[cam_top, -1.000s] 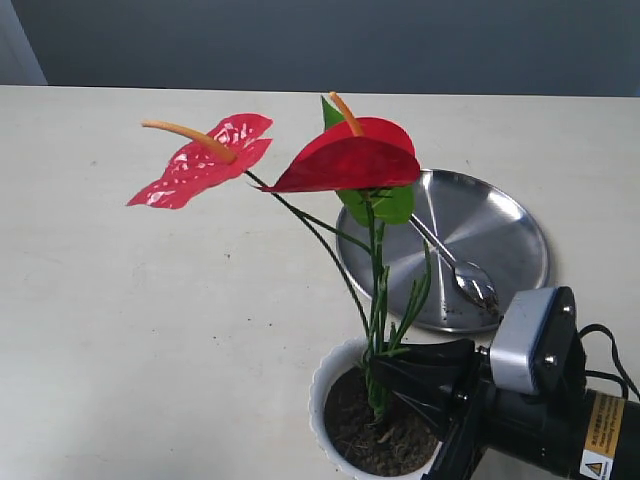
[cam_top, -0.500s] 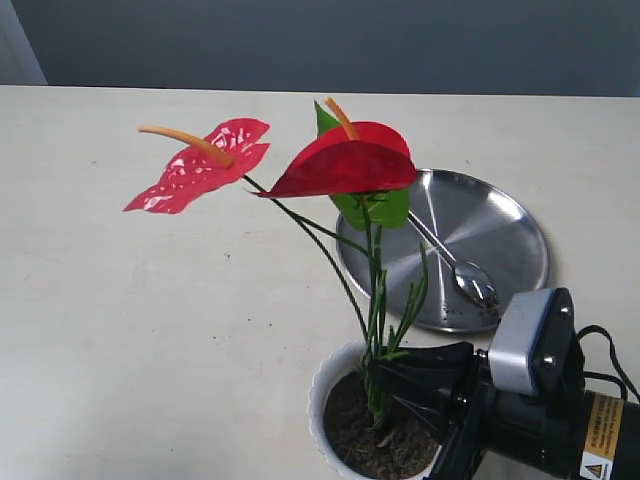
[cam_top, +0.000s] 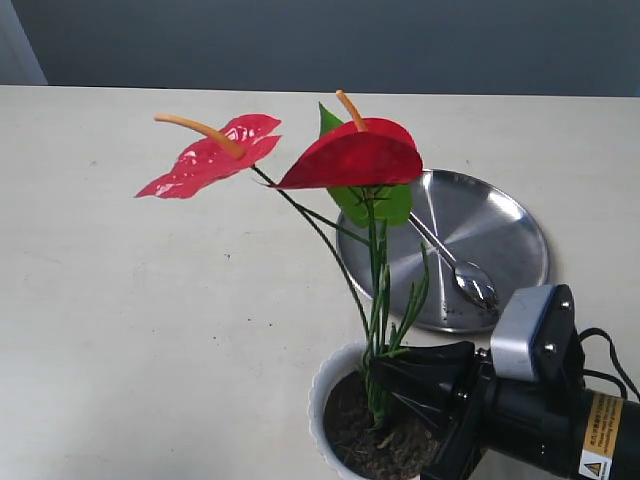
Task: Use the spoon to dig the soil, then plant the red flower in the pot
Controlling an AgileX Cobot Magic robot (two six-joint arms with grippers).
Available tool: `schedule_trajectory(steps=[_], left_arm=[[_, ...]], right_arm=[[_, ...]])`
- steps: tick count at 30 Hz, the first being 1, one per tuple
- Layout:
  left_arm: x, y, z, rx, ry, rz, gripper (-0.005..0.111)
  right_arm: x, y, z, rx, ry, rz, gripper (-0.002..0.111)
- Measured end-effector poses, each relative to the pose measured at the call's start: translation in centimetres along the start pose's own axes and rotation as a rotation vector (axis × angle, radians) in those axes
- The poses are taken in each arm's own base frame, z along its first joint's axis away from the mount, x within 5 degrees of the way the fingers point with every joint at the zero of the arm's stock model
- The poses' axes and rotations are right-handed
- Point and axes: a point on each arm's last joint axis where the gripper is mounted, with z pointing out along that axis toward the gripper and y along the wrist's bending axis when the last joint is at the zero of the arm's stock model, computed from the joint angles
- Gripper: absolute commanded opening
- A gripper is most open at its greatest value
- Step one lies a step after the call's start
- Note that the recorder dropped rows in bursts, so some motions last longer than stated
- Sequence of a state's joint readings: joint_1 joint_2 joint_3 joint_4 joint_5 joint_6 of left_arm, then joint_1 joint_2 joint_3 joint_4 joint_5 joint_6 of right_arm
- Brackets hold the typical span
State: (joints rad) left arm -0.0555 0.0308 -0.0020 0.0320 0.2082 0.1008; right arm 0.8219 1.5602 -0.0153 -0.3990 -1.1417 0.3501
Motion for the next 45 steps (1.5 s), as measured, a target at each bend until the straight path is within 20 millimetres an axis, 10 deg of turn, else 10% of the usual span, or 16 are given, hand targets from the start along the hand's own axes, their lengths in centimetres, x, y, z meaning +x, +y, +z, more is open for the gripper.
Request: schedule_trajectory(steps=[13, 45], left_arm=[[0.0, 0.0, 0.0, 0.000, 0.000, 0.000, 0.000], [0.0, 0.0, 0.0, 0.000, 0.000, 0.000, 0.000]], right_arm=[[0.9, 0.1, -0.2, -0.009, 0.082, 0.038, 0.047], [-4.5, -0.1, -3.8, 0.187, -0.317, -0.040, 0.047]])
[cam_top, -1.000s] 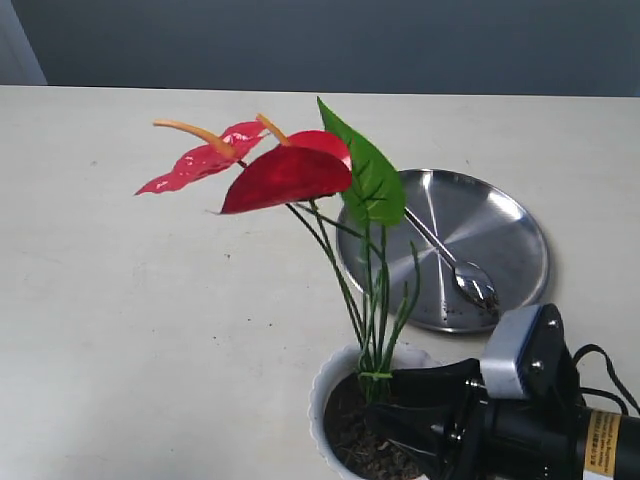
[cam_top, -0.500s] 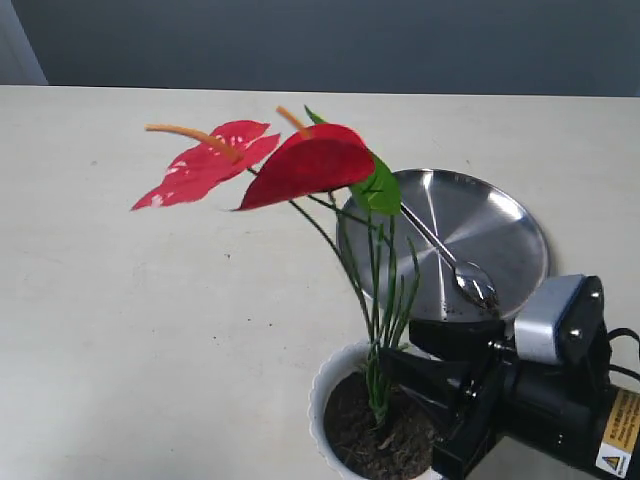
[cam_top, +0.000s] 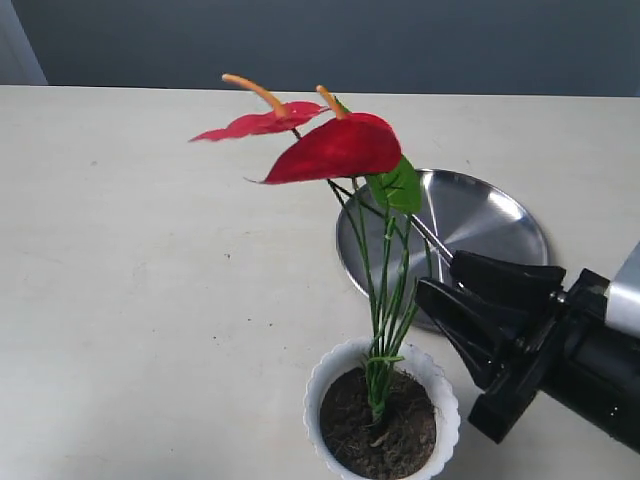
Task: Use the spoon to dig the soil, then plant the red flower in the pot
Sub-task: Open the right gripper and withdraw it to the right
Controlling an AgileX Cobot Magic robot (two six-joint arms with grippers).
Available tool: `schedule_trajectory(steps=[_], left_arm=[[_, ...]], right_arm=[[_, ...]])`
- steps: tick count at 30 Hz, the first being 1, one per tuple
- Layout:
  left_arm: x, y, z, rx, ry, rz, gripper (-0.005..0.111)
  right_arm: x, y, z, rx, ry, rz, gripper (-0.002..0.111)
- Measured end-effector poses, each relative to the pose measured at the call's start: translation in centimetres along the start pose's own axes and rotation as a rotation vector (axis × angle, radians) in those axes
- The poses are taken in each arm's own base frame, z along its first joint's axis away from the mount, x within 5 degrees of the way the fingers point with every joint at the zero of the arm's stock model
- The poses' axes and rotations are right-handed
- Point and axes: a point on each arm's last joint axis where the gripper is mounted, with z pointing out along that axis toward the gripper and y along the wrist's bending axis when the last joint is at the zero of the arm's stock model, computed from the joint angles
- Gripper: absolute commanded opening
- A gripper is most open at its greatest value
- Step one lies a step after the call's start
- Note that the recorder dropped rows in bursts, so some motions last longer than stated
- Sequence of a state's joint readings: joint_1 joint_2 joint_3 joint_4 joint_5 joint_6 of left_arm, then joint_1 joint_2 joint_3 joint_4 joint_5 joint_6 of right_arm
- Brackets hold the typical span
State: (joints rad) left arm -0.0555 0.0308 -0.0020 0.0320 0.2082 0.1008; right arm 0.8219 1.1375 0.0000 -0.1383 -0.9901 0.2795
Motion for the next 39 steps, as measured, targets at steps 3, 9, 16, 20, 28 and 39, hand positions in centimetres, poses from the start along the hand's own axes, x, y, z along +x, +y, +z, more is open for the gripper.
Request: schedule_trajectory(steps=[3, 9, 16, 20, 28, 39], left_arm=[[0.0, 0.0, 0.0, 0.000, 0.000, 0.000, 0.000], [0.0, 0.0, 0.0, 0.000, 0.000, 0.000, 0.000], [0.0, 0.0, 0.0, 0.000, 0.000, 0.000, 0.000], [0.0, 0.0, 0.0, 0.000, 0.000, 0.000, 0.000], [0.0, 0.0, 0.0, 0.000, 0.000, 0.000, 0.000], [0.0, 0.0, 0.0, 0.000, 0.000, 0.000, 0.000]], right_arm=[[-0.7, -0.2, -0.4, 0.029, -0.053, -0.002, 0.047], [-2.6, -0.5, -1.5, 0.097, -0.199, -0.018, 0.033], [-4.5, -1.3, -1.2, 0.233, -0.183, -0.138, 0.000], [-6.5, -2.1, -0.2, 0.366, -0.137, -0.237, 0.000], [-5.8, -3.9, -1.0, 0.568, -0.070, -0.115, 0.000], [-6.5, -4.7, -2.3, 0.618, -0.062, -0.181, 0.000]])
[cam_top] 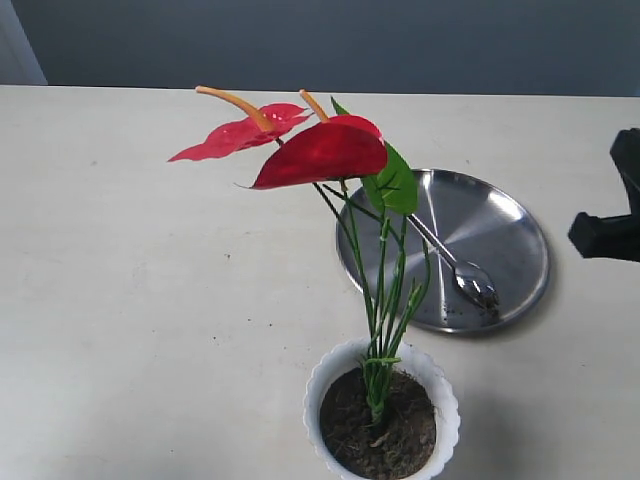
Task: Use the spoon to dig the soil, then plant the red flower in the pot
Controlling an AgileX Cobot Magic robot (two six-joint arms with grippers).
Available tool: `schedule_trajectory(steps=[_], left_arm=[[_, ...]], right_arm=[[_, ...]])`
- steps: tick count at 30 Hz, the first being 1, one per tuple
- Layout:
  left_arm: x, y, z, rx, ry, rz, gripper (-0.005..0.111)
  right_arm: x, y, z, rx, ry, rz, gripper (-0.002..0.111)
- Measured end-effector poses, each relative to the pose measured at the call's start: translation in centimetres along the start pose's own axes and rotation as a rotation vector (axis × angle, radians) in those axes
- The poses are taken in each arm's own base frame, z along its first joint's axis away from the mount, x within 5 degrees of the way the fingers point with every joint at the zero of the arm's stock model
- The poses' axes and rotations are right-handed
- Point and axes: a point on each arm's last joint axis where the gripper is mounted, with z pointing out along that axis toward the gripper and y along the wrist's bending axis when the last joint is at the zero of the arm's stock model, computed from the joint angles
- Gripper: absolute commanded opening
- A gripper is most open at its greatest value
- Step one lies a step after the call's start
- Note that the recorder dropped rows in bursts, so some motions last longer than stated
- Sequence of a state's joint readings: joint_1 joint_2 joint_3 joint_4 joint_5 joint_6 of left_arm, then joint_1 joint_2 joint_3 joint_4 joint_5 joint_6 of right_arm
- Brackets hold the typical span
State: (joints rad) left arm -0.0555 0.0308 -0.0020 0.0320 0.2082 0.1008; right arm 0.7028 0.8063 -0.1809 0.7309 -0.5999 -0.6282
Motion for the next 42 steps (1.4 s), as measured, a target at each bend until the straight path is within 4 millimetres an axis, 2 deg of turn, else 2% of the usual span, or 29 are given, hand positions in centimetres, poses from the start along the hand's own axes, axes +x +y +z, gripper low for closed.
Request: schedule_trajectory(steps=[4, 8, 14, 21, 29, 42], left_arm=[[0.0, 0.0, 0.0, 0.000, 0.000, 0.000, 0.000], [0.0, 0.0, 0.0, 0.000, 0.000, 0.000, 0.000], [0.0, 0.0, 0.0, 0.000, 0.000, 0.000, 0.000], [0.0, 0.0, 0.0, 0.000, 0.000, 0.000, 0.000], [0.0, 0.0, 0.0, 0.000, 0.000, 0.000, 0.000], [0.0, 0.0, 0.0, 0.000, 0.000, 0.000, 0.000]], right_arm=[[0.2, -2.2, -1.4, 0.064, 0.082, 0.029, 0.000], [0.0, -4.0, -3.8, 0.175, 0.097, 0.067, 0.000], [-0.2, -4.2, -6.8, 0.249, 0.039, 0.076, 0.000], [1.4, -3.2, -8.0, 0.203, 0.042, 0.084, 0.000], [5.3, -3.6, -8.9, 0.309, 0.099, 0.183, 0.000], [5.8, -3.9, -9.0, 0.351, 0.148, 0.150, 0.000]])
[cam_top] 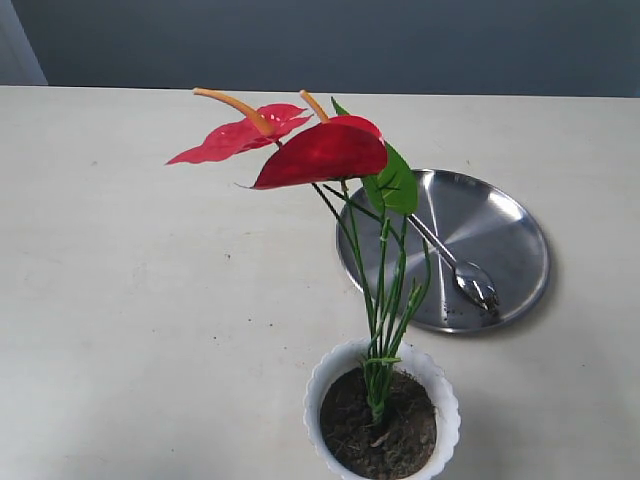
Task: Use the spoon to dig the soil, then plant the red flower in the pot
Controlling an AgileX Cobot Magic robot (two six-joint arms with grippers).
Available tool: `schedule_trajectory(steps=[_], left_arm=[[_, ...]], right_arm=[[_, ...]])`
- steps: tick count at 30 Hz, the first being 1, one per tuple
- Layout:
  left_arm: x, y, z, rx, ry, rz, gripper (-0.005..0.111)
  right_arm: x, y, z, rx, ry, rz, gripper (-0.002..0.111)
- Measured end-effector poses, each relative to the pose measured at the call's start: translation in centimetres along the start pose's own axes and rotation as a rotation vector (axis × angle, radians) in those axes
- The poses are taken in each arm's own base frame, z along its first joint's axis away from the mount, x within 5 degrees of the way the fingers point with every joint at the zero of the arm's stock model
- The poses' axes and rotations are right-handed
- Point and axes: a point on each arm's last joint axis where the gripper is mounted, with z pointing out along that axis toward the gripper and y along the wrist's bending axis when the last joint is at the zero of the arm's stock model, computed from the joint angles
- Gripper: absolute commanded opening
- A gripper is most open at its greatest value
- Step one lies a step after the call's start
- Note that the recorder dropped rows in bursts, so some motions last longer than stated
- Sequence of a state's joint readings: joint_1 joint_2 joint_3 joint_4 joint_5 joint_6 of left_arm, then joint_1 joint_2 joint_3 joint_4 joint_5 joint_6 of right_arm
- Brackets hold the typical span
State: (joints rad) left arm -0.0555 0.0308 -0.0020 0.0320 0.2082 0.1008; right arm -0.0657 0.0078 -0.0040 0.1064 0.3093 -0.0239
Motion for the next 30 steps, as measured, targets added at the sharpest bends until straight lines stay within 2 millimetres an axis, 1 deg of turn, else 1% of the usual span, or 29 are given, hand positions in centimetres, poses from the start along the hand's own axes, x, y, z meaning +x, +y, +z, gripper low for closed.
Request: schedule_trajectory(steps=[30], left_arm=[[0.00, 0.00, 0.00, 0.000, 0.000, 0.000, 0.000]], right_arm=[[0.02, -0.07, 0.00, 0.008, 0.002, 0.009, 0.000]])
